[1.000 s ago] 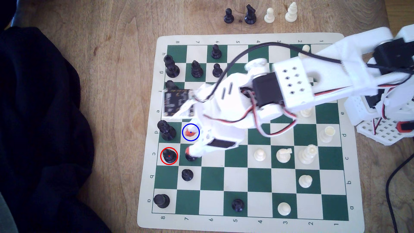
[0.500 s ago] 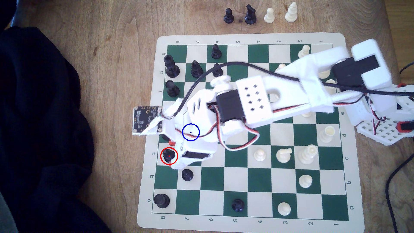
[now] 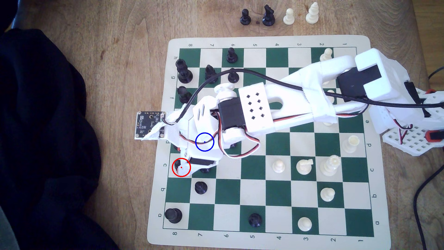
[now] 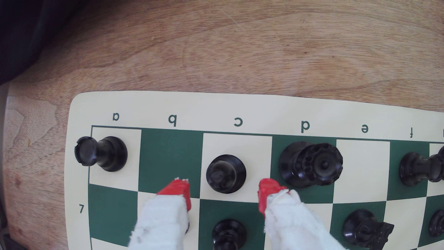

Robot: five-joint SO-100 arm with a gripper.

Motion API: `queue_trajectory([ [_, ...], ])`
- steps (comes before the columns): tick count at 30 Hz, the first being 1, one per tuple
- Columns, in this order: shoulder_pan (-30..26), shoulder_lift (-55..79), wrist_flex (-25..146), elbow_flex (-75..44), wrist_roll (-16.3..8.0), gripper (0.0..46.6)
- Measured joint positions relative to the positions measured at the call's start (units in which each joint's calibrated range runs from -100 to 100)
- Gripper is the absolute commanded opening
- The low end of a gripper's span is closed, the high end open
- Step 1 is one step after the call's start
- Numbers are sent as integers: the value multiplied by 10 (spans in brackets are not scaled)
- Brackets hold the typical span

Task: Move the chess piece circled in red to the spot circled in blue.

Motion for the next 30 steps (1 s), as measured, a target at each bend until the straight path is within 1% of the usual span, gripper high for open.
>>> queue_trajectory([
  [8, 0, 23, -17, -21, 1, 159],
  [23, -2, 50, -29, -38, -2, 136],
  [26, -6, 50, -29, -38, -2, 117],
  [28, -6, 50, -29, -38, -2, 82],
  [30, -6, 50, -29, -38, -2, 58],
])
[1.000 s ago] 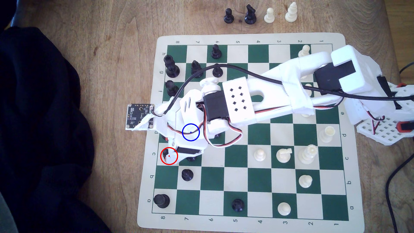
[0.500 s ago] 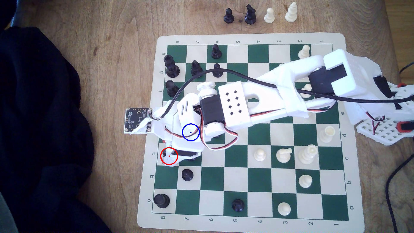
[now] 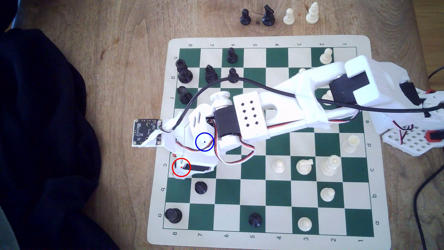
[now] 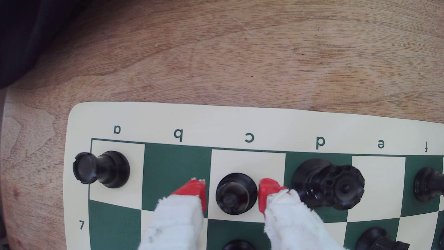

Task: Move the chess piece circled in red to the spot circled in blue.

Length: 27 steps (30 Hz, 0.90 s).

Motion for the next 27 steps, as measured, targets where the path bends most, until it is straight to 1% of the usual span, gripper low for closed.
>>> queue_trajectory([
  [6, 0, 0, 0, 0, 0, 31],
  [13, 0, 0, 2, -19, 6, 26],
  [14, 0, 1, 9, -34, 6, 26],
  [18, 1, 11, 69, -164, 6, 26],
  [21, 1, 9, 103, -197, 6, 26],
  [23, -2, 3, 116, -189, 6, 26],
  [24, -5, -23, 116, -146, 9, 26],
  [27, -10, -65, 97, -80, 13, 26],
])
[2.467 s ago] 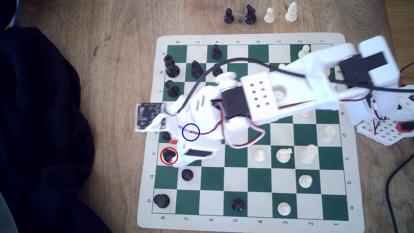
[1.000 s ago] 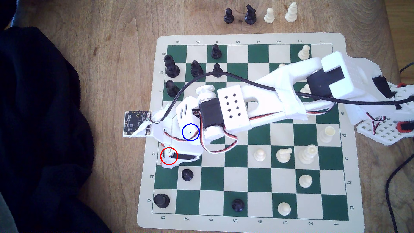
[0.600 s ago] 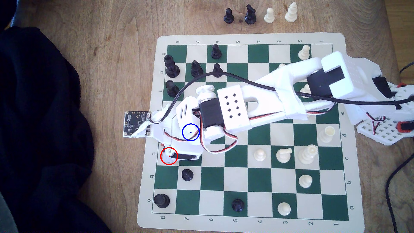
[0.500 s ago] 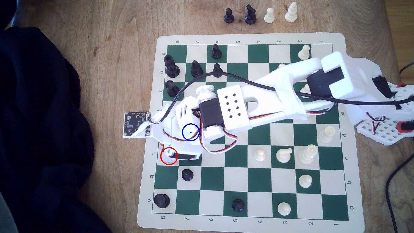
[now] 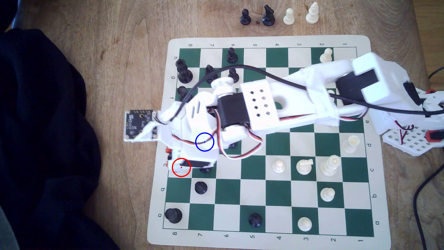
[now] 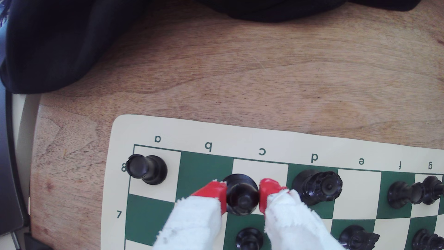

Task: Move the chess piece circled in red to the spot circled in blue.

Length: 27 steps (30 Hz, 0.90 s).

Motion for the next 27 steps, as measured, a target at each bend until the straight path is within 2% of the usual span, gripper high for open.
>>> queue_trajectory([
  [6, 10, -178, -96, 324, 8, 26],
  [10, 28, -220, -133, 414, 15, 26],
  [17, 56, -222, -175, 451, 21, 26],
  [27, 56, -193, -197, 451, 22, 26],
])
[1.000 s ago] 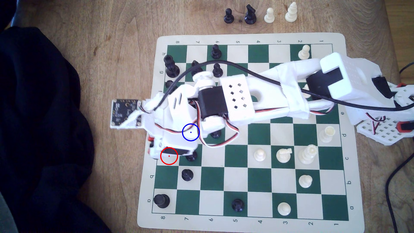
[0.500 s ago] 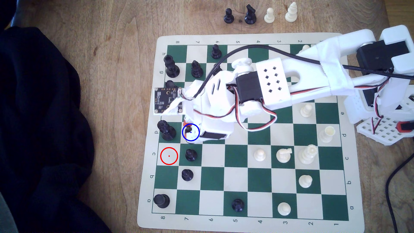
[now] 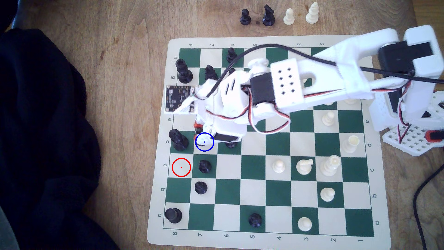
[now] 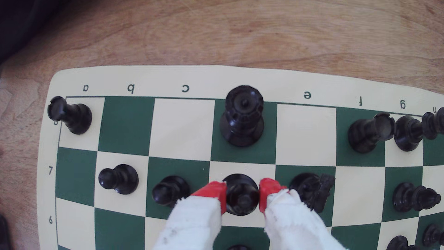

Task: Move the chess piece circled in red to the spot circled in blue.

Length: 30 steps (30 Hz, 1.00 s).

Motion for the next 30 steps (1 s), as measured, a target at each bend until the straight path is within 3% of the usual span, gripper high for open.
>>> queue_trajectory([
  [22, 7, 46, -16, -1, 11, 31],
  [30, 3, 59, -17, -10, 9, 126],
])
